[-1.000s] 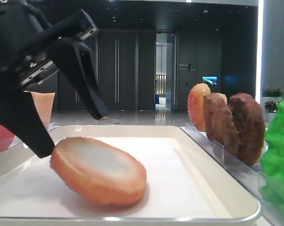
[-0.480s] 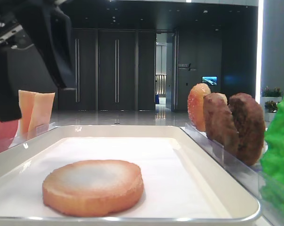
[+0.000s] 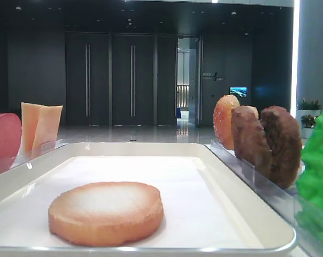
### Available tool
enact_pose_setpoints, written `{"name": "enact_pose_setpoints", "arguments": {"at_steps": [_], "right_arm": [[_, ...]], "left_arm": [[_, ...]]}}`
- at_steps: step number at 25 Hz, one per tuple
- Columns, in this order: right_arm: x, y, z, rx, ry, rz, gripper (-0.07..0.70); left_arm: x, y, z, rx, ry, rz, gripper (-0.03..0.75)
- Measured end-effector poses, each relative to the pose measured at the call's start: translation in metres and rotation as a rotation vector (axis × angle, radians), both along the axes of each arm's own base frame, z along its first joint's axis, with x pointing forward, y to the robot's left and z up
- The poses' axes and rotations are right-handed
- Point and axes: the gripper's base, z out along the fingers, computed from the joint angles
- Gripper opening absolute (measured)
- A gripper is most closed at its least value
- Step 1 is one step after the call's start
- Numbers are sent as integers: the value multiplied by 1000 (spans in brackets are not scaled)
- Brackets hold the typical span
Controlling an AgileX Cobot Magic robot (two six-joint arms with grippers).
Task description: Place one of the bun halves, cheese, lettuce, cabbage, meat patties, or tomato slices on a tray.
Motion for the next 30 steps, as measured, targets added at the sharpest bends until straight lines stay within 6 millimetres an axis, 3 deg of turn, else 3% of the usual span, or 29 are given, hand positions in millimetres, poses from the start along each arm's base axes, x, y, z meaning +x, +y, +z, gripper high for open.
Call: {"name": "enact_pose_setpoints", "arguments": {"at_steps": [6,16,21,25,30], "right_arm": [[0,0,0,0,0,0,538],[0,0,0,0,0,0,538],[0,0,0,0,0,0,538],[0,0,0,0,0,0,538],[0,0,0,0,0,0,538]], "left_arm": [[4,11,3,39,-31,13,555],[16,114,24,151,-137,239,522],[9,128,33,153,-169,268,517],[-13,126,46,121,-230,267,517],[-69,124,56,74,-327,269,517]]}}
